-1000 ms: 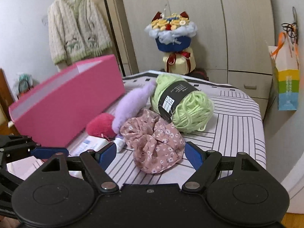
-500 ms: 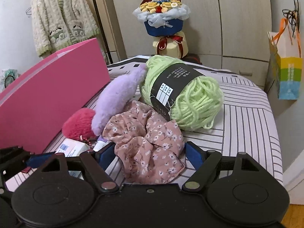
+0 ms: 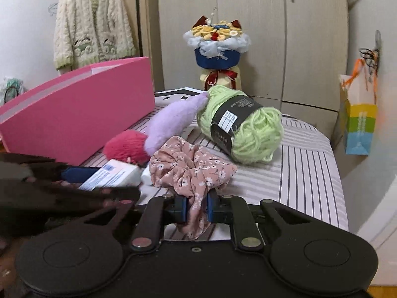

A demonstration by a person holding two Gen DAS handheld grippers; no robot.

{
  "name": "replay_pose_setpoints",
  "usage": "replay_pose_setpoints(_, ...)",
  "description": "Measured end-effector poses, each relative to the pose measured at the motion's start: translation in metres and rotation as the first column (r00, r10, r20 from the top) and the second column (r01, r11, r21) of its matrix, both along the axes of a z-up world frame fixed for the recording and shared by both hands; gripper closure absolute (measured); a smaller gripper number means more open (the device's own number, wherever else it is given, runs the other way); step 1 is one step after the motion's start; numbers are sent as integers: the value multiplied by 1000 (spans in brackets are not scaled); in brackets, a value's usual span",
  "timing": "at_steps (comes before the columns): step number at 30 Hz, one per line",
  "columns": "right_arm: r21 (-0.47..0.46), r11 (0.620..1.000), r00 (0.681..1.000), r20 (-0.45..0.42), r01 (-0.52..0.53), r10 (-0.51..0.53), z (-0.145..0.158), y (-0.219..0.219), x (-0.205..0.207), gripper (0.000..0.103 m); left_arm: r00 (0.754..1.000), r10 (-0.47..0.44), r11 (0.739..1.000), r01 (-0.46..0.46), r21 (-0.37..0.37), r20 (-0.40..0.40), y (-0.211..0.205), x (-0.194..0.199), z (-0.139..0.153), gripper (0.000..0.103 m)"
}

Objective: Organize soft objects
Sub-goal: 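Grasp the white tube with the left tool while the right tool lifts the scrunchie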

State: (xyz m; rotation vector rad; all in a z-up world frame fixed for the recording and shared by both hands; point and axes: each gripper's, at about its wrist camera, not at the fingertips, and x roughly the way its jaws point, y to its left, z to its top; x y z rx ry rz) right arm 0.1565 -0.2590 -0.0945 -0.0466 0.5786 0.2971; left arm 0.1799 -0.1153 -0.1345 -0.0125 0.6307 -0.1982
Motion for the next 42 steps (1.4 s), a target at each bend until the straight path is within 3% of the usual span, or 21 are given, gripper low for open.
replay_pose_setpoints(4, -22, 995, 994, 55, 98, -96, 1, 8, -28, 85, 999, -28, 999, 28, 29, 15, -2, -4, -1, 64)
replay_pose_setpoints(10, 84, 987, 989, 44, 138, -142, -2, 7, -53, 85, 997, -62, 998, 61, 25, 36, -1, -19, 2, 64)
replay_pose_setpoints(16, 161, 965, 977, 16, 208, -213, -17, 5, -77, 85, 993, -104, 994, 106, -39, 63, 11, -43, 8, 64)
replay_pose_setpoints(22, 127, 972, 980, 14, 198, -201, -12, 12, -100, 85, 990, -140, 986, 142, -82, 37, 27, -63, 15, 64)
replay_pose_setpoints(31, 54, 996, 997, -15, 70, -69, 14, 28, -127, 85, 979, -201, 969, 192, -158, -43, 56, -85, 26, 64)
replay_pose_setpoints(37, 75, 997, 998, -58, -30, 35, 30, 39, -137, 85, 966, -244, 949, 222, -224, -78, 82, -98, 33, 64)
replay_pose_setpoints(42, 89, 991, 991, -78, -100, 107, 53, 51, -140, 85, 956, -279, 940, 254, -227, -86, 105, -108, 51, 64)
